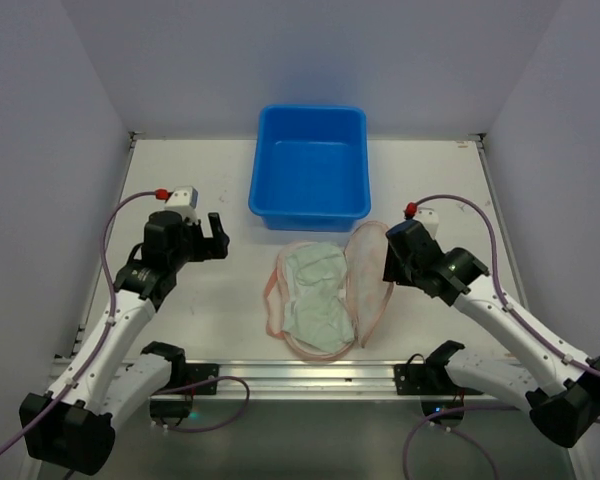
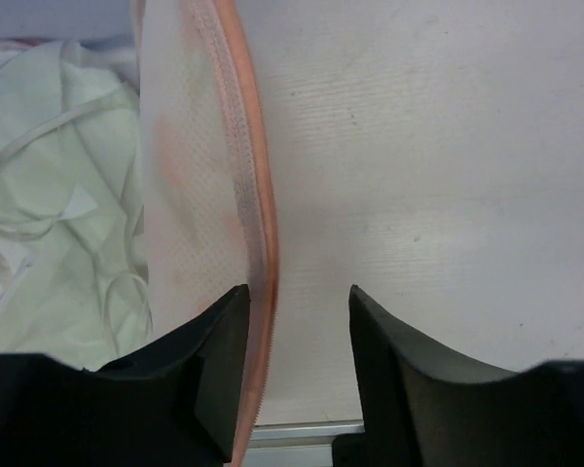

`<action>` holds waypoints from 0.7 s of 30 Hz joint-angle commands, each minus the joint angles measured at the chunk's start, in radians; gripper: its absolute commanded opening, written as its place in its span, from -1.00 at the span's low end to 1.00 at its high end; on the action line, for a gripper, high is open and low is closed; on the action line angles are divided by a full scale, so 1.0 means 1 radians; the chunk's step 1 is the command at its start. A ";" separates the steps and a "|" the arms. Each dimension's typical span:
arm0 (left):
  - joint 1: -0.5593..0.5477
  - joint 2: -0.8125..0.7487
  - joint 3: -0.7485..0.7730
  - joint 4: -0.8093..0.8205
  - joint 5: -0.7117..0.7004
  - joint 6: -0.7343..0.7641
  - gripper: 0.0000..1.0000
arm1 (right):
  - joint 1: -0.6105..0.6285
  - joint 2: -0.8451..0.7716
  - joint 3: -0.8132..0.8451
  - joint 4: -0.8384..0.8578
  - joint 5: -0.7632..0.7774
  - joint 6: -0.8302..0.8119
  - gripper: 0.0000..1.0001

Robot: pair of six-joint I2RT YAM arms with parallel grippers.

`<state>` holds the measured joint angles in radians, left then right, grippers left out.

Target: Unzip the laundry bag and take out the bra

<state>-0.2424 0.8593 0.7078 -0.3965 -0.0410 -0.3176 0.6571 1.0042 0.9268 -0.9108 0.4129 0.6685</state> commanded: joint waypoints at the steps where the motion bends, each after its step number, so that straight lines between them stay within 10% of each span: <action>1: 0.006 0.021 -0.005 0.051 0.081 0.029 1.00 | -0.037 -0.052 0.023 -0.037 0.058 -0.007 0.07; 7: 0.005 0.079 0.012 0.042 0.249 0.005 1.00 | -0.067 -0.124 0.037 -0.063 0.081 -0.017 0.82; 21: -0.343 0.188 -0.057 0.154 0.247 -0.245 1.00 | -0.066 -0.319 -0.077 0.208 -0.242 -0.118 0.92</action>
<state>-0.5404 1.0218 0.6716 -0.2974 0.2066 -0.4793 0.5934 0.6899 0.8951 -0.8272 0.3088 0.5888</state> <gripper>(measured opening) 0.997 0.957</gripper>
